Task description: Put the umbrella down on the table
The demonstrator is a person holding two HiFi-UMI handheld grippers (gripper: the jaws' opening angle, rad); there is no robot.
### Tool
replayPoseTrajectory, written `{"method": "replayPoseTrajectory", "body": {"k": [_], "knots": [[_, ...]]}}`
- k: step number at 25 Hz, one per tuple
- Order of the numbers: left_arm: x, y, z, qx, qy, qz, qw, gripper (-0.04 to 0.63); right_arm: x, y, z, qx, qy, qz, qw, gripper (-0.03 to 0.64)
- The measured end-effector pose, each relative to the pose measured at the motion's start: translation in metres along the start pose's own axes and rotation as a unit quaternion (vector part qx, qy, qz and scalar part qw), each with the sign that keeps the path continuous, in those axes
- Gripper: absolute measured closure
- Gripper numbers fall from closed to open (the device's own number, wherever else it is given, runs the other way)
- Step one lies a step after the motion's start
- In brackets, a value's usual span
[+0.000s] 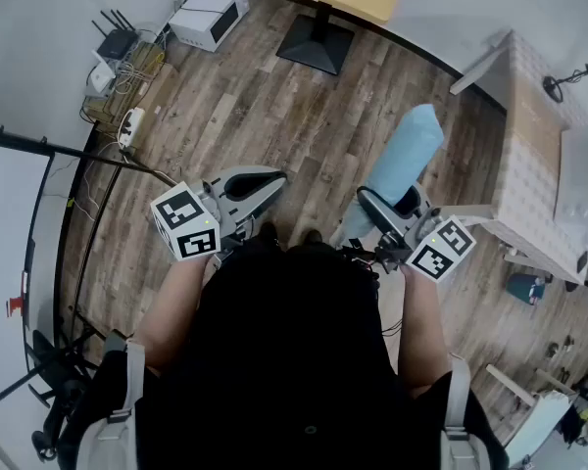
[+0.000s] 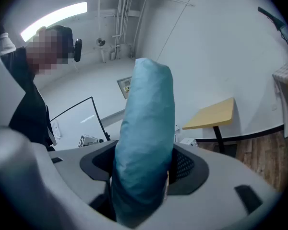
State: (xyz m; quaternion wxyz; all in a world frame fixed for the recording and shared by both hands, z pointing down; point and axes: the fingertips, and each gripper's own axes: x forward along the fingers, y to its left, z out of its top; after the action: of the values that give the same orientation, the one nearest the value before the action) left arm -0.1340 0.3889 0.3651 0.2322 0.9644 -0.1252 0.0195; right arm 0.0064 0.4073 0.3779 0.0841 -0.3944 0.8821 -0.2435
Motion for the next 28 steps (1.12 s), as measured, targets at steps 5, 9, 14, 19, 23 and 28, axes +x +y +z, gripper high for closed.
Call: {"method": "replayPoseTrajectory", "body": {"k": [5,9,14,19,23,28], "knots": [[0.022,-0.015,-0.015,0.007,0.019,-0.020,0.9996,0.583,-0.032,-0.003,0.004,0.030,-0.049,0.003,0.998,0.308],[0.038,-0.029,-0.015,0.002,0.019,-0.032,0.9993,0.583,-0.039,-0.007,0.005,0.027,-0.055,0.010,0.998,0.308],[0.048,-0.042,-0.013,0.005,0.014,-0.041,0.9990,0.583,-0.050,-0.013,0.018,0.033,-0.068,0.026,0.997,0.308],[0.053,-0.044,-0.013,0.004,0.007,-0.023,0.9997,0.583,-0.055,-0.020,0.029,0.056,-0.083,0.055,0.993,0.308],[0.056,-0.049,-0.015,0.003,0.002,-0.007,1.0000,0.583,-0.057,-0.025,0.032,0.063,-0.080,0.073,0.992,0.308],[0.059,-0.049,-0.018,0.000,0.000,0.016,0.9999,0.583,-0.057,-0.028,0.032,0.067,-0.073,0.098,0.990,0.308]]}}
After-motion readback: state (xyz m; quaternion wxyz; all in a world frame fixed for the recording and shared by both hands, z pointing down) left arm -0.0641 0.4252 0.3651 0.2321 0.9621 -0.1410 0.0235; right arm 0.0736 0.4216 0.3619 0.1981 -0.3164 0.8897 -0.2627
